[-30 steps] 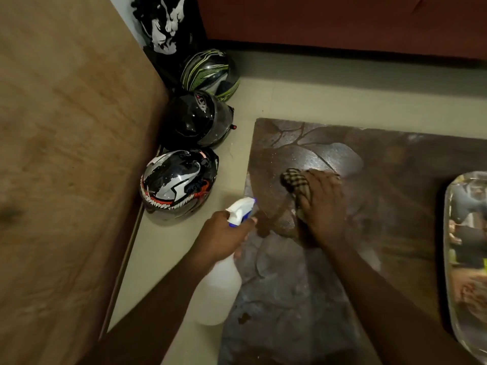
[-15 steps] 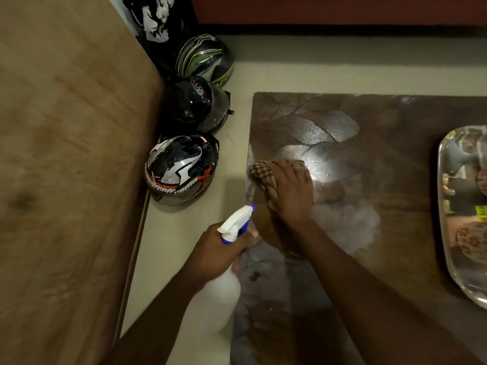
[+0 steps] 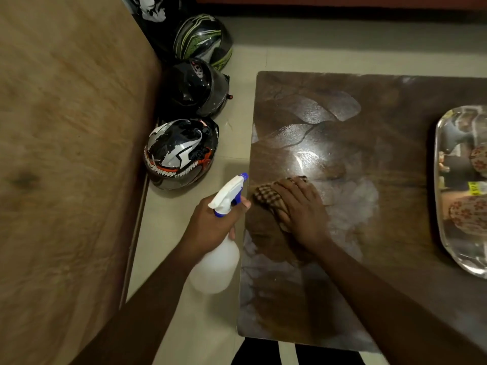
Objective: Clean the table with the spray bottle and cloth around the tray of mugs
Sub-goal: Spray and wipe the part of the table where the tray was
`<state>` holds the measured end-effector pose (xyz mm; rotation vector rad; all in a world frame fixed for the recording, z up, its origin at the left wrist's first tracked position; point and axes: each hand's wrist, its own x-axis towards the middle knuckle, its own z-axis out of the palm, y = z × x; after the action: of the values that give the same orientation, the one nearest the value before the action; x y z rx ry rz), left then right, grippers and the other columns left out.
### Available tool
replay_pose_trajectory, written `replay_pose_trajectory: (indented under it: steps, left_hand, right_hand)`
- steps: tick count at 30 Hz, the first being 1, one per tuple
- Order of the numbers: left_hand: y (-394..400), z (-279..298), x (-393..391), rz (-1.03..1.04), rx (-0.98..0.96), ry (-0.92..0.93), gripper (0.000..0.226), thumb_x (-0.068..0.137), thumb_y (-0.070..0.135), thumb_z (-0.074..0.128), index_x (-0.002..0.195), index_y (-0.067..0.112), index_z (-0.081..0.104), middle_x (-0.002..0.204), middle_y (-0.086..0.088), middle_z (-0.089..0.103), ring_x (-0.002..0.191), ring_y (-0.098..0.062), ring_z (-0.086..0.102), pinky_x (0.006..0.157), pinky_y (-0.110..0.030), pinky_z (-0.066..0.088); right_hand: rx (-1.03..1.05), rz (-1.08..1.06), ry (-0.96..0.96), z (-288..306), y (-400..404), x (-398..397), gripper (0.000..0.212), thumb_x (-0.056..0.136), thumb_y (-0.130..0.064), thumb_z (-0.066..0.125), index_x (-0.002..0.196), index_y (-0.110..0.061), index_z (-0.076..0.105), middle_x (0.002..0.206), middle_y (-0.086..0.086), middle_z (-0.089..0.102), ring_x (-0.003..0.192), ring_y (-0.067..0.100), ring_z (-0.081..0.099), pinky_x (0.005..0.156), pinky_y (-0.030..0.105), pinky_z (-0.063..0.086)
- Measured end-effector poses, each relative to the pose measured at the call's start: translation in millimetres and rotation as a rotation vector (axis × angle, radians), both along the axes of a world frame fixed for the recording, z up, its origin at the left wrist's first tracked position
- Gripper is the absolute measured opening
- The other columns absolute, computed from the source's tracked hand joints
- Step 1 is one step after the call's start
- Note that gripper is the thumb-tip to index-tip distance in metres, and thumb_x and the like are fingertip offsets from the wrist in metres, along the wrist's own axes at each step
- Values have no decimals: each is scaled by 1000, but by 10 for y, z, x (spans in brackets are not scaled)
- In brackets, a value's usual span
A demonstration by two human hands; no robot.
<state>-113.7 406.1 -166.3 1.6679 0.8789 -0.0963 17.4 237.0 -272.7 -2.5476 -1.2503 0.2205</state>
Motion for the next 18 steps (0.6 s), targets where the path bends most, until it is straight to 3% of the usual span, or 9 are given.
replay_pose_trajectory:
  steps: [1, 3, 6, 8, 12, 14, 16, 18]
  left_hand:
    - [-50, -29, 4, 6, 23, 43, 13, 87, 34, 69, 91, 22, 68, 66, -12, 68, 45, -15, 57, 63, -23, 50]
    - [-128, -75, 15, 2, 61, 130, 20, 86, 40, 68, 88, 20, 69, 47, 3, 61, 46, -8, 56, 56, -17, 45]
    - [-197, -108, 18, -43, 105, 199, 22, 85, 40, 67, 95, 21, 71, 43, 6, 57, 50, -10, 60, 60, -25, 47]
    - [-215, -106, 14, -91, 136, 241, 19, 86, 39, 66, 88, 20, 70, 42, 7, 57, 51, -13, 62, 59, -25, 45]
    - [-292, -99, 10, -284, 72, 255, 17, 83, 50, 67, 78, 34, 65, 61, 4, 65, 47, -10, 61, 60, -27, 47]
    - [-350, -127, 9, -334, 78, 266, 25, 80, 54, 68, 79, 29, 66, 64, 6, 66, 51, -8, 62, 62, -29, 49]
    - [-410, -151, 19, -301, 94, 262, 26, 79, 52, 70, 76, 28, 65, 60, 12, 63, 53, -5, 59, 61, -27, 47]
    - [-463, -156, 34, -292, 76, 254, 23, 80, 50, 70, 77, 28, 64, 59, 12, 62, 54, -5, 57, 60, -23, 44]
  right_hand:
    - [22, -67, 10, 7, 132, -188, 48, 88, -36, 45, 133, -22, 45, 136, 3, 53, 131, 27, 41, 108, 50, 30]
    - [65, 19, 40, 3, 180, -590, 45, 90, -34, 44, 134, -21, 45, 137, 3, 52, 132, 28, 40, 111, 49, 27]
    - [5, 386, 43, 16, -329, -862, 41, 96, -35, 43, 134, -24, 50, 141, -3, 49, 136, 21, 37, 114, 45, 22]
    - [-7, 464, 30, 20, -692, -685, 44, 93, -35, 46, 136, -27, 45, 142, -3, 48, 136, 19, 35, 115, 42, 19]
    - [-66, -87, 21, 15, -826, -133, 55, 84, -37, 43, 137, -23, 41, 139, 4, 50, 134, 23, 32, 112, 43, 21]
    - [-51, -306, 41, 6, -509, -272, 54, 84, -36, 42, 135, -20, 46, 139, 4, 49, 133, 26, 34, 109, 47, 24]
    - [20, -269, 55, -10, -270, -644, 48, 88, -32, 45, 134, -19, 48, 139, 4, 50, 132, 28, 38, 110, 48, 24]
    - [18, 13, 35, -17, -385, -1023, 42, 92, -32, 48, 133, -21, 51, 141, 2, 49, 135, 25, 37, 113, 46, 24]
